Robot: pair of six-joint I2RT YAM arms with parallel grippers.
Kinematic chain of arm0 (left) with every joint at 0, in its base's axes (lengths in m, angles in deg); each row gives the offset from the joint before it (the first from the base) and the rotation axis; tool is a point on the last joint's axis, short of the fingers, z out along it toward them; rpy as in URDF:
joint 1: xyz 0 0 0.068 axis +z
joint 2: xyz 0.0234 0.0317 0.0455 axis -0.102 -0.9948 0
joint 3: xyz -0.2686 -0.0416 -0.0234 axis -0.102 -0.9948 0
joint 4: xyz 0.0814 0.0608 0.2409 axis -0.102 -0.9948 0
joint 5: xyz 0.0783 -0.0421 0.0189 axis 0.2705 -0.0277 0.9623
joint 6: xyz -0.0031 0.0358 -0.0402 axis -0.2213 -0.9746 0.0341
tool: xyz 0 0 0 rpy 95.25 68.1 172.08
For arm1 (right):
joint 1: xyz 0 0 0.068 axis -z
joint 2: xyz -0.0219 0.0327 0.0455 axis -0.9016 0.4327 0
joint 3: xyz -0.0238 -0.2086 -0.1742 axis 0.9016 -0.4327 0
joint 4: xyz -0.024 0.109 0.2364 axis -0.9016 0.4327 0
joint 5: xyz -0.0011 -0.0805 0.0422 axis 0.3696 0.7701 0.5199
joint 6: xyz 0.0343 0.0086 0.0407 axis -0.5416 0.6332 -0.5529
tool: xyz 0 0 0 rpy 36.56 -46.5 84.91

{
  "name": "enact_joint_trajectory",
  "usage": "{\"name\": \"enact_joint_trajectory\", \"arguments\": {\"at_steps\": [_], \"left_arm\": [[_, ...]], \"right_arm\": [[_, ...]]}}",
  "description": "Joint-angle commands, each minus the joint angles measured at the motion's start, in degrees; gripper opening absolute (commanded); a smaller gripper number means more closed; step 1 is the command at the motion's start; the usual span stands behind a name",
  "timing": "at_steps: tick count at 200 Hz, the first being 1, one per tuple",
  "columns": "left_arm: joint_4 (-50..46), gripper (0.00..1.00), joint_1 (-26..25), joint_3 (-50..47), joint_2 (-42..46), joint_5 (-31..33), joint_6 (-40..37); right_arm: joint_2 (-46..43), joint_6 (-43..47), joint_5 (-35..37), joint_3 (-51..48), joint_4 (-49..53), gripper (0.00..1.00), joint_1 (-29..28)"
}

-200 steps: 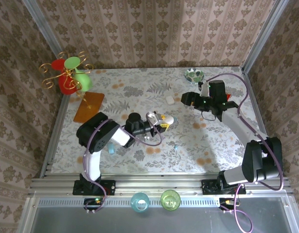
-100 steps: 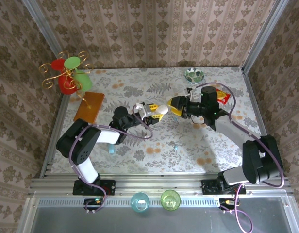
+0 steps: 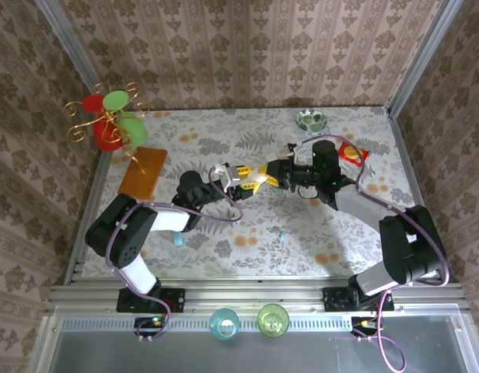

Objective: Insert the wireless bluetooth earbuds into the charging case

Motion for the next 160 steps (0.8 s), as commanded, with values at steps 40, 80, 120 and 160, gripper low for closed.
{"name": "enact_joint_trajectory", "arguments": {"at_steps": [40, 80, 120, 160], "left_arm": [[1.6, 0.57, -0.7, -2.6, 5.6, 4.2, -1.7], [1.6, 0.66, -0.8, -2.5, 7.3, 8.0, 2.1], [1.7, 0.66, -0.7, -1.8, 6.7, 7.7, 2.7], [1.7, 0.58, -0.6, -1.4, 6.7, 7.4, 2.9]], "right_arm": [[3.7, -24.0, 0.8, -3.7, -30.8, 0.19, 0.1], [9.3, -36.5, 3.8, -4.8, -47.9, 0.17, -1.0], [10.0, -37.3, 5.1, -4.8, -49.1, 0.17, -2.8], [9.3, -37.6, 5.0, -4.2, -49.0, 0.17, -3.2]]}}
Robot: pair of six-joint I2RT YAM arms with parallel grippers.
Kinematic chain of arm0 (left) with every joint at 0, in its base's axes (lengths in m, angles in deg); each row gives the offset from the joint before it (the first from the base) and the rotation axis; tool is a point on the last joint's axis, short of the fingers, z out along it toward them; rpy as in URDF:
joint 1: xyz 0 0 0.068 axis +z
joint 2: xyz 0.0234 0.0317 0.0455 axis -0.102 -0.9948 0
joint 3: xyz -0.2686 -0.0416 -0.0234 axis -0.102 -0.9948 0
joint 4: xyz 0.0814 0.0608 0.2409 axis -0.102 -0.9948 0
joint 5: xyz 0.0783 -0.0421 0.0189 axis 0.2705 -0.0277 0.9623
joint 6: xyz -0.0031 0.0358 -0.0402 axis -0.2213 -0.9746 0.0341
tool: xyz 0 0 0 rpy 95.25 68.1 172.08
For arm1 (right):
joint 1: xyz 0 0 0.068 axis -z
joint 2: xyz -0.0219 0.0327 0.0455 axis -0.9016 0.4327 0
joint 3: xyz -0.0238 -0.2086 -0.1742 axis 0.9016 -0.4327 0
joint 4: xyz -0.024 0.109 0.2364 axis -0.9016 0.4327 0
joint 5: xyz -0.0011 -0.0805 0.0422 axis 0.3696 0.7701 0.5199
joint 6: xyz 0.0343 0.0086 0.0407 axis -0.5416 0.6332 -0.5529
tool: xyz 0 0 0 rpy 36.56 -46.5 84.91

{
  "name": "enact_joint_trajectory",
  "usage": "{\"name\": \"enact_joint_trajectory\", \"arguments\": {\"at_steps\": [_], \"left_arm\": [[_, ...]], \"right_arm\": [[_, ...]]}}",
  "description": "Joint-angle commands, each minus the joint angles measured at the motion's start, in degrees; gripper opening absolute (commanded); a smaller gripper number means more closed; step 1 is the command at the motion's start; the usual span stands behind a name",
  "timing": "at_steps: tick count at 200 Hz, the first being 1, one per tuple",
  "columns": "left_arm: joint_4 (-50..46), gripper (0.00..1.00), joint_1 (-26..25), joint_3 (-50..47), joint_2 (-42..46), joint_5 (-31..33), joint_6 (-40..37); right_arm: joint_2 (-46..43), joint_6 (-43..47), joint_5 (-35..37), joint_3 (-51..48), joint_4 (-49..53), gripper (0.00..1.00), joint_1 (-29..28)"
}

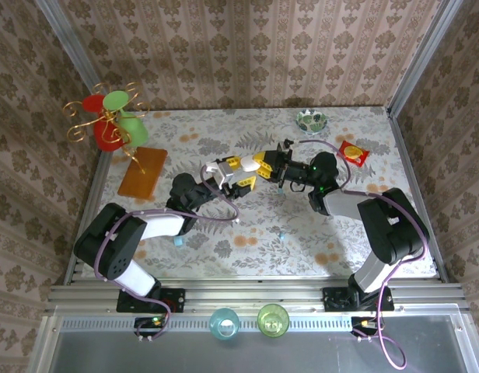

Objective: Insert the wireless bluetooth earbuds into the charging case

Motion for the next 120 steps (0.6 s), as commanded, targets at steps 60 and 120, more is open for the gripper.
{"name": "enact_joint_trajectory", "arguments": {"at_steps": [60, 120], "left_arm": [[1.3, 0.55, -0.4, 2.1, 1.4, -0.7, 2.5], [1.3, 0.53, -0.4, 2.6, 1.8, -0.3, 2.9]], "right_arm": [[0.0, -0.5, 1.4, -0.1, -3.7, 0.16, -0.6], [0.4, -0.2, 1.4, -0.3, -3.6, 0.16, -0.8]]}}
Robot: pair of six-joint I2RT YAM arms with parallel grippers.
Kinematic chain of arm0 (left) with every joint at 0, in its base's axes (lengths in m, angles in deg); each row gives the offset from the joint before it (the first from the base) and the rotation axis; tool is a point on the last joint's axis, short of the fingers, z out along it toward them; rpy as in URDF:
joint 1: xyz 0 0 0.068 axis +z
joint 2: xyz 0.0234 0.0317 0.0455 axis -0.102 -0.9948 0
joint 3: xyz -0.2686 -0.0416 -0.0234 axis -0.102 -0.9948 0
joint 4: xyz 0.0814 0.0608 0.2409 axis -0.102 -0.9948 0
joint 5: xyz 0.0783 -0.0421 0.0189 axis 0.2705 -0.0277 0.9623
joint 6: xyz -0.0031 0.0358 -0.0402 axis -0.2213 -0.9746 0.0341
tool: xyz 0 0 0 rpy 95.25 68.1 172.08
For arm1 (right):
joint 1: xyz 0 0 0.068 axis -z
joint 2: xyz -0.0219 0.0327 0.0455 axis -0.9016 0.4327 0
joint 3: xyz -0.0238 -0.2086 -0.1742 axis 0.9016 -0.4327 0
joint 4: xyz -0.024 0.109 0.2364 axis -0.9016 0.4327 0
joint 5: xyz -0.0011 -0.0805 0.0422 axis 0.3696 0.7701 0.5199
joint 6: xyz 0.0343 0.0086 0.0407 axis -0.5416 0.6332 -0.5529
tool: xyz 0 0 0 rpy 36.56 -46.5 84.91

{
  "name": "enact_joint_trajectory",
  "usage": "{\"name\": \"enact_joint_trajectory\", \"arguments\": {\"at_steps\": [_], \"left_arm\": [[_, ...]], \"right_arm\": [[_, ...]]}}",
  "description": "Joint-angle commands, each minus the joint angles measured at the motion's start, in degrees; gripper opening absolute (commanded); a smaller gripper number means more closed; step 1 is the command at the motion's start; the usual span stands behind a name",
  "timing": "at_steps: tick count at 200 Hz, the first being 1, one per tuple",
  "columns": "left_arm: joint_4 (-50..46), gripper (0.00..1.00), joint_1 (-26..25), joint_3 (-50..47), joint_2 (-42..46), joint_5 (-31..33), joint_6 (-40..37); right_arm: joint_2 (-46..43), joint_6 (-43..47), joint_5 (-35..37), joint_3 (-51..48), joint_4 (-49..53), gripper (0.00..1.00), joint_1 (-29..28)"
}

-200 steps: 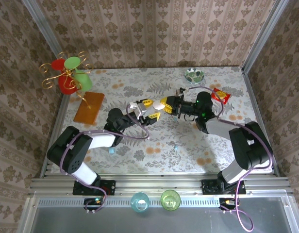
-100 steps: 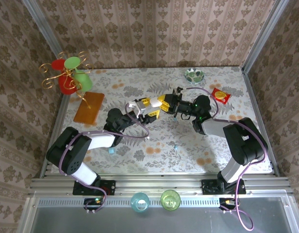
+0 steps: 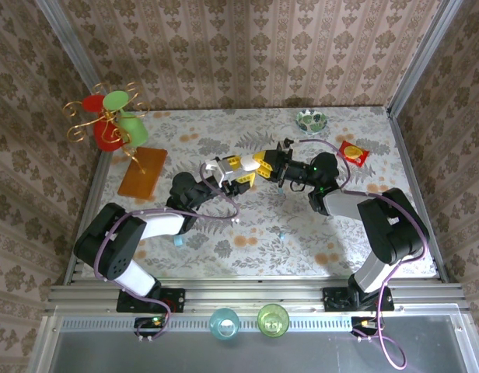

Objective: Insert the wireless bluetooth earbuds into the charging case

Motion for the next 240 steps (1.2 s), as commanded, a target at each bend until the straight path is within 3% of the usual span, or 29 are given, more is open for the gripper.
{"name": "enact_joint_trajectory", "arguments": {"at_steps": [1, 39, 144, 167, 200, 240], "left_arm": [[1.5, 0.53, -0.5, 1.7, 1.7, -0.6, 1.4], [1.5, 0.59, -0.4, 1.8, 1.9, 0.4, 1.2], [1.3, 0.55, -0.4, 1.8, 2.3, -0.1, 1.2], [1.4, 0.50, -0.4, 1.9, 2.0, -0.8, 1.1], [1.3, 0.56, -0.4, 1.8, 1.4, -1.5, 0.6], [1.4, 0.53, -0.5, 1.5, 1.3, -1.5, 0.2]], "right_arm": [[0.4, 0.2, 1.4, -0.3, -2.3, 0.16, -0.5], [0.5, 0.4, 1.4, -0.5, -2.1, 0.16, -0.7], [0.2, 1.1, 1.2, -0.9, -0.5, 0.15, -0.9], [0.3, 0.9, 1.2, -0.8, -0.4, 0.15, -0.9], [0.2, -0.2, 1.3, -0.2, -1.5, 0.15, -1.1], [-0.1, -0.4, 1.3, 0.0, -1.8, 0.14, -1.0]]}}
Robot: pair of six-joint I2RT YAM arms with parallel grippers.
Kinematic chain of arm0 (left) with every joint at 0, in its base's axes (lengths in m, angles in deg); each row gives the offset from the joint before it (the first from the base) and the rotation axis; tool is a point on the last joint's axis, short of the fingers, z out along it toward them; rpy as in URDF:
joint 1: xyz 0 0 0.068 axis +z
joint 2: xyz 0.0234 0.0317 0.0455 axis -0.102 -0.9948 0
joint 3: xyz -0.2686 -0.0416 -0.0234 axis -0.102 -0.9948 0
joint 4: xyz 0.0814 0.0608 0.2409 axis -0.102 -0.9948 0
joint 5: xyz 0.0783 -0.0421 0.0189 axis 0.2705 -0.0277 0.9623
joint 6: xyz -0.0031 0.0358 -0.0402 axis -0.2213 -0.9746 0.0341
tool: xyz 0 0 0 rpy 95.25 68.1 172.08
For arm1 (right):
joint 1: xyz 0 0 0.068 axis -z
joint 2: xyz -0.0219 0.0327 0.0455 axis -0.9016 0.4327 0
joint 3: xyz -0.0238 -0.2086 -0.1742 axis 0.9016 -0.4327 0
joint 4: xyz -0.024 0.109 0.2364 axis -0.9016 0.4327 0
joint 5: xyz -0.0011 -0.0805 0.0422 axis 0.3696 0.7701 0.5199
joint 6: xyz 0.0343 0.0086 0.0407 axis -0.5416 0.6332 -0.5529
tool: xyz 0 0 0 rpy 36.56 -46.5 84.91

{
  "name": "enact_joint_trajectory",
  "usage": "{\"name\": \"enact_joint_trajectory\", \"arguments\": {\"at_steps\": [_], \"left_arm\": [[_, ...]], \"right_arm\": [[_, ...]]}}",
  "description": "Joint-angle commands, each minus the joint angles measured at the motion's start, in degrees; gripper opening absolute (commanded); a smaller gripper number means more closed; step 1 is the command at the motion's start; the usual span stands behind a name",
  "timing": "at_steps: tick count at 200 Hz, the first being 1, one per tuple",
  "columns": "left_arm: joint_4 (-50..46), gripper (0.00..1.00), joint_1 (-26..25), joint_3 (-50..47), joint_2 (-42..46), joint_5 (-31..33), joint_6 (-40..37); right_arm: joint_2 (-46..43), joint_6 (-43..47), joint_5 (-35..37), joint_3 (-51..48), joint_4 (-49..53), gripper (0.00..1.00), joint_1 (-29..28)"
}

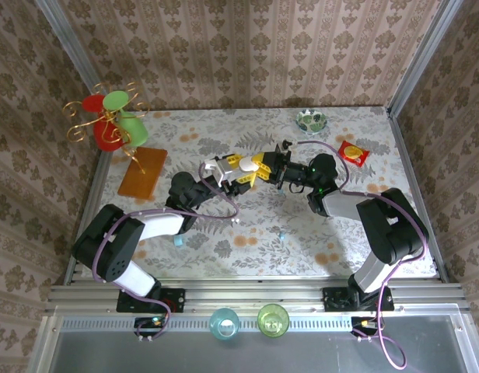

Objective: Insert the wireless bluetooth earbuds into the charging case

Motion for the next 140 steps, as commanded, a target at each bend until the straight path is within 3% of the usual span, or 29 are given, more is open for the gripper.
{"name": "enact_joint_trajectory", "arguments": {"at_steps": [1, 23, 53, 105, 140], "left_arm": [[1.3, 0.53, -0.4, 1.2, 0.5, -1.0, 0.0], [1.2, 0.49, -0.4, 1.2, 0.3, -1.5, -0.5], [1.3, 0.59, -0.5, 1.2, -0.1, -1.9, -0.8], [1.2, 0.53, -0.5, 1.0, -0.2, -1.7, -1.2], [1.2, 0.60, -0.5, 0.9, -0.5, -1.8, -1.8]], "right_arm": [[-0.2, -0.4, 1.3, 0.5, -2.1, 0.14, -0.3], [-0.2, -0.7, 1.5, 0.3, -2.4, 0.14, -0.3], [-0.6, -1.1, 1.4, 0.5, -2.5, 0.14, -0.3], [-0.2, -1.2, 1.6, 0.0, -2.7, 0.14, -0.4], [-1.0, -1.8, 1.2, 0.4, -2.8, 0.14, -0.4]]}}
